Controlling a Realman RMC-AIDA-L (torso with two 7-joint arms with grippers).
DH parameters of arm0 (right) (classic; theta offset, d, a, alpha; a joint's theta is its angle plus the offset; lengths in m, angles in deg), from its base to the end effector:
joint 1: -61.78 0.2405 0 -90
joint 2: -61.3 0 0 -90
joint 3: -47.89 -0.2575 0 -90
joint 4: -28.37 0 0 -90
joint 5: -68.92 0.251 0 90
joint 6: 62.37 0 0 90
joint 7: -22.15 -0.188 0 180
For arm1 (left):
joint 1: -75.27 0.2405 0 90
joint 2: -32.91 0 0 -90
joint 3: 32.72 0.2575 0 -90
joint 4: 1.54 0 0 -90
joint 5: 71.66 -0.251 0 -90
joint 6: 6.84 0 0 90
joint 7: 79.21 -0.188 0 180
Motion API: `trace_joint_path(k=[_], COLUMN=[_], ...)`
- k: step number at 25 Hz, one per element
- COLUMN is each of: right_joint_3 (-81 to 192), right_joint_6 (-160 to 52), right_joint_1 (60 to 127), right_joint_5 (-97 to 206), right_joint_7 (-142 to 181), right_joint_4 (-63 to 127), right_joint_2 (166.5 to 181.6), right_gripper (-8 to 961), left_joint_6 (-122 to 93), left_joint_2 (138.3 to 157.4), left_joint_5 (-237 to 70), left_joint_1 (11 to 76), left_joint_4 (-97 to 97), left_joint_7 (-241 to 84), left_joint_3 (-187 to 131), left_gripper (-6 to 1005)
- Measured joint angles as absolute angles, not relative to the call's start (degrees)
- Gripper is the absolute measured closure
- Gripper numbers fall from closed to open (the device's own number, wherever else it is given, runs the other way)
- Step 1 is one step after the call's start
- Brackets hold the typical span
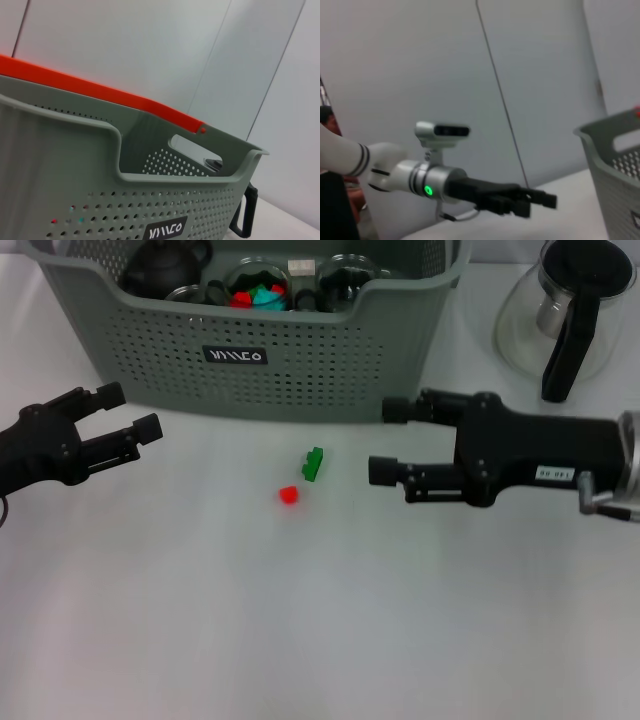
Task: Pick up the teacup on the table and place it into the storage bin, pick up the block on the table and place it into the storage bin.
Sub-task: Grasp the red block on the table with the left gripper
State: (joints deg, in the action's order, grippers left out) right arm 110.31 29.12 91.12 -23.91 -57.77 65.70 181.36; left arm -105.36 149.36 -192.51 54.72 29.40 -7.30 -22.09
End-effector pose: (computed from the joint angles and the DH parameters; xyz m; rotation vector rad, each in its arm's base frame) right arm 0.1980 0.3552 -0.0765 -2.8944 0.5119 0.9980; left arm -0.3615 0.3095 0.0214 -2.3262 -0.8493 -0.9214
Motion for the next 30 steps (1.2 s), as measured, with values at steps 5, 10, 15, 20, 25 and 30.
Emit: trace_joint_path(k=[5, 10, 15, 20, 25, 30], right_joint_3=[110.7, 110.9, 110.6, 110.3, 110.0, 109.9], right_joint_6=[26.7, 25.9, 25.8, 25.5, 24.2, 25.3], right_joint_1=[91.1, 91.6, 90.7, 89.4, 88.0, 87.5], right_joint_5=[-26.0, -27.7, -28.5, -29.2, -32.8, -35.1], right_joint_7=[-57.6, -57.7, -57.3, -58.7, -61.8, -65.0], right_joint_4=[64.3, 64.2, 63.9, 64.0, 64.2, 64.6], right_joint_2=[181.43, 181.53, 181.40, 180.56, 179.57, 177.99], right_gripper=[99, 99, 98, 98, 98, 98], left_joint_6=[-105.4, -106.0, -113.2, -121.6, -122.4, -121.8], left_joint_2=[149.39, 149.44, 149.06, 149.51, 150.08, 150.91], left_joint_5=[-192.5, -192.8, -194.4, -194.7, -194.9, -197.1], left_joint_1=[54.5, 54.5, 54.8, 53.6, 51.4, 48.1], left_joint_4=[29.4, 29.6, 32.8, 47.0, 55.9, 64.8], left_joint_7=[-7.3, -7.3, -6.4, 4.3, 11.0, 17.6], left_joint_3=[-21.9, -21.3, -18.6, -12.1, -5.1, 6.6], left_gripper=[139, 139, 139, 138, 139, 139])
